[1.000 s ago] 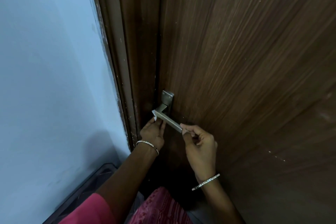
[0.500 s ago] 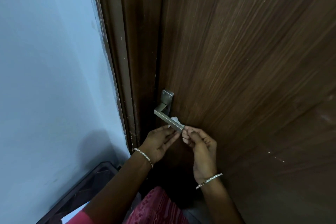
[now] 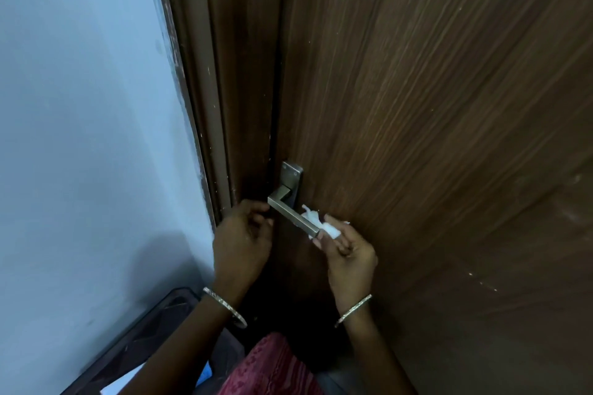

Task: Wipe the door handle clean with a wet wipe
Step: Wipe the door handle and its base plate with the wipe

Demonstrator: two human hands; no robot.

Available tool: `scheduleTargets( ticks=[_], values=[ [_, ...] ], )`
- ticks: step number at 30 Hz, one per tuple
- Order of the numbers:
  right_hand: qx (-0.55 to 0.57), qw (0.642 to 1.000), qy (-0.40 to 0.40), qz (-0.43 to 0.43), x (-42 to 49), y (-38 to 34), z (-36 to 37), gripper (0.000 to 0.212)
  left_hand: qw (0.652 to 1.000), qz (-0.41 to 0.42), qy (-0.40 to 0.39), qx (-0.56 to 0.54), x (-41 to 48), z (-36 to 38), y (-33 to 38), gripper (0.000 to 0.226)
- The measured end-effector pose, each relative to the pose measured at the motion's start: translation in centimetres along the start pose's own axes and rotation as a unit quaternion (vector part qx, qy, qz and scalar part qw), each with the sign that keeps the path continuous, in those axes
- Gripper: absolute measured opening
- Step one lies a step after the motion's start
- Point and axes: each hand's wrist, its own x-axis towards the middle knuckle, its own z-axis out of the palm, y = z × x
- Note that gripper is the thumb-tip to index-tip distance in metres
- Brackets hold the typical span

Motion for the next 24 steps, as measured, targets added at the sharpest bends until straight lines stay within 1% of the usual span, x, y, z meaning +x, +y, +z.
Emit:
scheduleTargets(
  ticks=[1, 2, 3, 5, 7, 9, 12, 14, 17, 21, 24],
  values=[
    [-0.095, 0.992, 0.031, -0.073, -0.1, 0.2, 0.0, 0.029, 0.997, 0.065, 0.023, 0.034, 0.1, -0.4, 0.3, 0.027],
    [-0.169, 0.974, 0.053, -0.142, -0.2, 0.1, 0.0, 0.028, 0.991, 0.116, 0.025, 0.060, 0.3, -0.7, 0.5, 0.033],
    [-0.215, 0.954, 0.068, -0.199, -0.1, -0.1, 0.1, 0.026, 0.985, 0.151, 0.014, 0.082, 0.7, -0.8, 0.5, 0.038],
    [-0.249, 0.923, 0.085, -0.280, 0.5, -1.1, 0.3, 0.020, 0.976, 0.184, -0.016, 0.112, 1.5, -0.8, 0.5, 0.048],
    [-0.245, 0.907, 0.097, -0.330, 1.3, -2.5, 0.7, 0.016, 0.970, 0.199, -0.037, 0.131, 2.0, -0.6, 0.4, 0.056],
    [-0.244, 0.898, 0.105, -0.350, 1.7, -3.7, 1.6, 0.015, 0.965, 0.212, -0.040, 0.147, 2.2, -0.4, 0.2, 0.060],
    [-0.292, 0.878, 0.090, -0.368, 1.9, -4.4, 3.5, 0.016, 0.965, 0.215, -0.034, 0.147, 2.2, -0.3, 0.1, 0.062],
    [-0.330, 0.870, 0.067, -0.361, 2.5, -4.5, 4.7, 0.018, 0.968, 0.209, -0.035, 0.137, 2.4, -0.4, -0.1, 0.062],
    [-0.365, 0.874, 0.052, -0.317, 2.9, -4.4, 6.1, 0.016, 0.968, 0.215, -0.045, 0.121, 2.9, -0.5, -0.7, 0.061],
    [-0.370, 0.903, 0.059, -0.210, 2.6, -3.6, 6.5, 0.007, 0.967, 0.223, -0.044, 0.113, 3.3, -0.3, -1.0, 0.055],
    [-0.363, 0.923, 0.047, -0.118, 3.4, -3.8, 6.2, 0.008, 0.969, 0.219, -0.041, 0.110, 3.2, -0.2, -0.9, 0.048]
  ],
)
